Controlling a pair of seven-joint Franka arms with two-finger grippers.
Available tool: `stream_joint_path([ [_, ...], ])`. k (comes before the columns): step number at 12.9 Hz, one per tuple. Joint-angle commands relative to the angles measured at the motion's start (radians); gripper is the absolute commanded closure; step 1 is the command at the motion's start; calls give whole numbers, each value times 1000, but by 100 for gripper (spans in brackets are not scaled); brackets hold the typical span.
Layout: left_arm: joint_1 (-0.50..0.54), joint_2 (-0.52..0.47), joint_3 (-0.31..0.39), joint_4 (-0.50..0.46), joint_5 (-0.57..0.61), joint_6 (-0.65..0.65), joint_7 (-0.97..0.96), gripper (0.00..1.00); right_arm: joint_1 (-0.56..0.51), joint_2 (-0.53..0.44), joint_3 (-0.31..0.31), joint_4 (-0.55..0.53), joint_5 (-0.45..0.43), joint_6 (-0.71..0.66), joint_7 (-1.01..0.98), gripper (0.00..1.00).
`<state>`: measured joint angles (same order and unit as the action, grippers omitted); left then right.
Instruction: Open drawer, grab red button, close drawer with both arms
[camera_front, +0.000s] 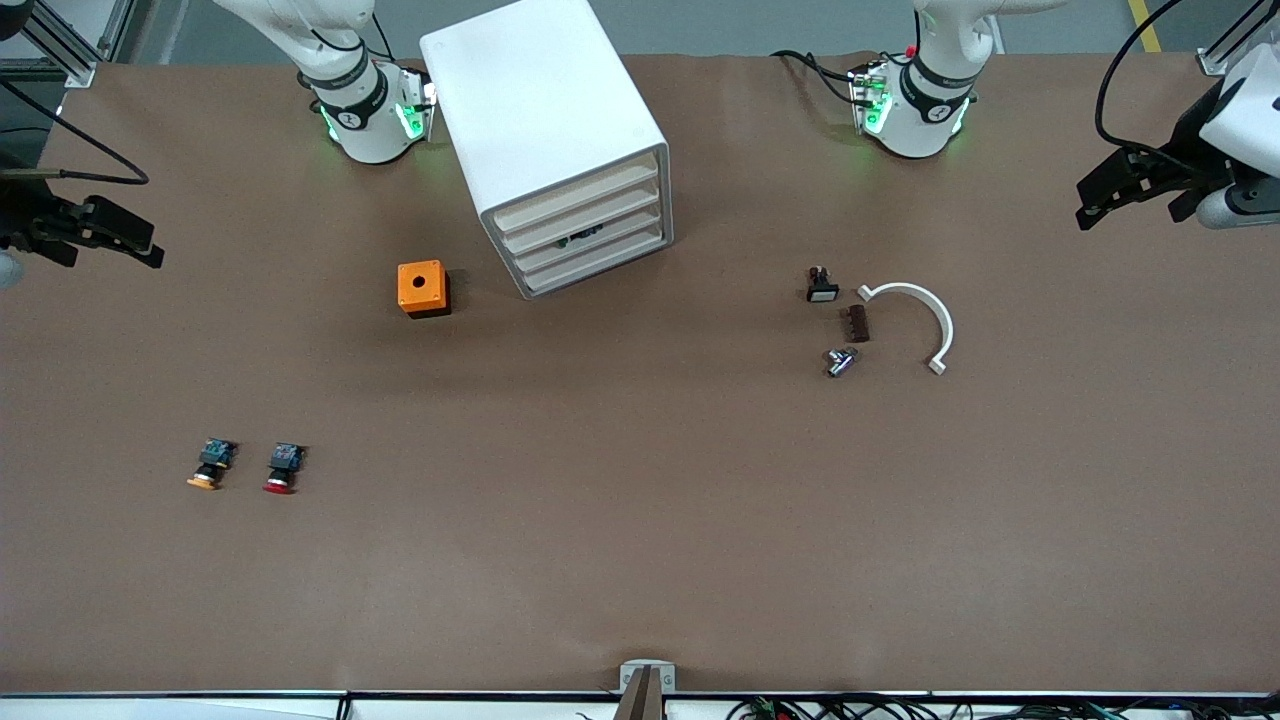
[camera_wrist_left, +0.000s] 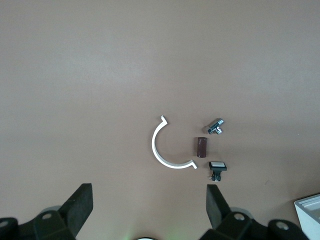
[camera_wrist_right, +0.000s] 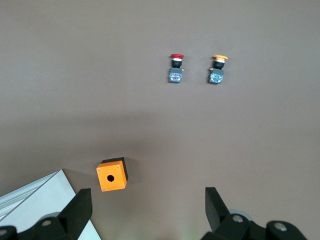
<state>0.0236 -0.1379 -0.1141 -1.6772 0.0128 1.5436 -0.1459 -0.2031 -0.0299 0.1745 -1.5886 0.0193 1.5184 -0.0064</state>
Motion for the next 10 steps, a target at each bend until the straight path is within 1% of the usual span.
stream_joint_path([
  [1,7,0,2,8,-11,-5,23,0,86,-33,-76,-25,-5,9,-7,0],
  [2,7,0,2,8,-11,-5,23,0,138,-35,-136,-25,-5,9,-9,0],
  [3,7,0,2,8,-11,-5,23,0,161,-35,-156,-25,-5,9,-9,0],
  [8,7,3,2,10,-11,-3,23,0,159,-44,-158,-31,-4,13,-9,0],
  [10,7,14,4,28,-10,-5,22,0,159,-50,-158,-33,4,14,-9,0],
])
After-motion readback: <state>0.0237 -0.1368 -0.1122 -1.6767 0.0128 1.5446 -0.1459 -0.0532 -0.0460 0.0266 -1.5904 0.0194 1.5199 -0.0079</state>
